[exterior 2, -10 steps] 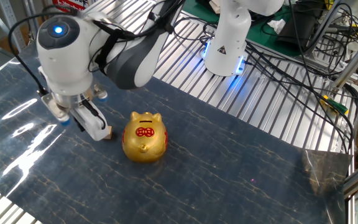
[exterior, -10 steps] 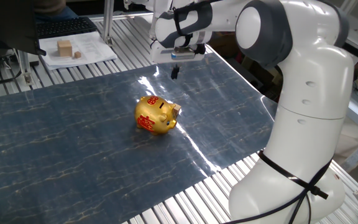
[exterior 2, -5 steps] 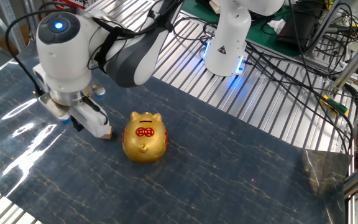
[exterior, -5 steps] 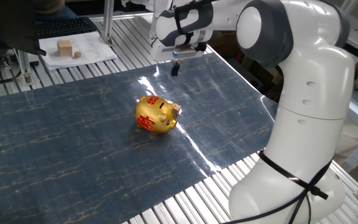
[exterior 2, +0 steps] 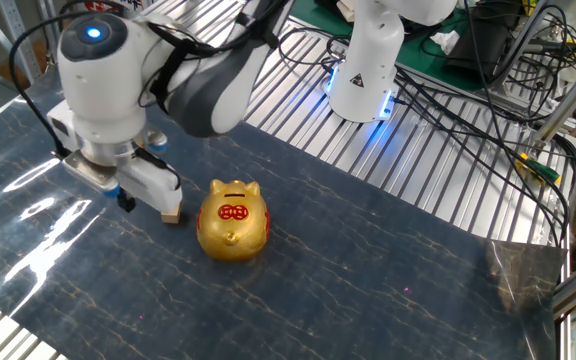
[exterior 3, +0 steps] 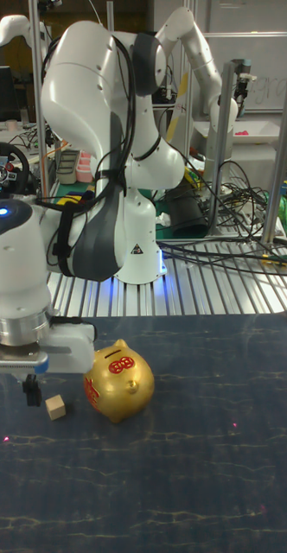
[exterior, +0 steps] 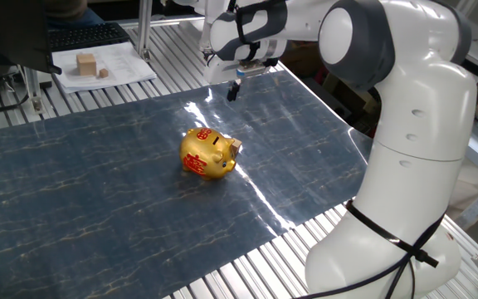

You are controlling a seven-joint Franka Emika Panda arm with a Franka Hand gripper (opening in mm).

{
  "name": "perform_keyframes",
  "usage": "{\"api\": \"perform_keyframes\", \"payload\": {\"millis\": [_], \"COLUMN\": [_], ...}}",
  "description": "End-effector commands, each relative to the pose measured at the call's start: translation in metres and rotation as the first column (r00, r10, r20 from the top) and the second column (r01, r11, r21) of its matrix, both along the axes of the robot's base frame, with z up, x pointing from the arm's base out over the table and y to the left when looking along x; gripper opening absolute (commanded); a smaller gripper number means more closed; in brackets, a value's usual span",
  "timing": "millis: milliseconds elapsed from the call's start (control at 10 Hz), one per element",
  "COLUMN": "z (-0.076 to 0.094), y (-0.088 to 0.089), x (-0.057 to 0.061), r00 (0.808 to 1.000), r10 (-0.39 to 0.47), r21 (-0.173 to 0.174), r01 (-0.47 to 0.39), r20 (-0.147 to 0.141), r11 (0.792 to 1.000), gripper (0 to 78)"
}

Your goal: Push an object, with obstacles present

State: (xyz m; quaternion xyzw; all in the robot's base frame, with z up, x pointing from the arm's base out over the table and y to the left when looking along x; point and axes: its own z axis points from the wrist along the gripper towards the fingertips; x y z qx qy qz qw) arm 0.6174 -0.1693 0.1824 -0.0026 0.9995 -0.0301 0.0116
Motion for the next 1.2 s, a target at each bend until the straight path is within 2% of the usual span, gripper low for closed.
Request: {"api": "perform_keyframes", "payload": {"millis": [100,200,400,500,600,700,1200], "z": [0.018,0.022,0.026,0.027,0.032,0.034,0.036], "y": [0.053,0.063,0.078,0.08,0.091,0.096,0.099], "x": [-0.007,-0.01,-0.017,-0.018,-0.023,-0.025,-0.027], "r00": [0.995,0.993,0.991,0.991,0.99,0.99,0.992], "r10": [-0.095,-0.109,-0.119,-0.119,-0.117,-0.106,-0.085], "r21": [0.034,0.033,0.034,0.035,0.04,0.043,0.043], "r01": [0.096,0.111,0.121,0.121,0.121,0.11,0.09], "r20": [-0.039,-0.05,-0.053,-0.055,-0.083,-0.089,-0.087], "r11": [0.995,0.993,0.992,0.992,0.992,0.993,0.995], "gripper": [0.0,0.0,0.0,0.0,0.0,0.0,0.0]}}
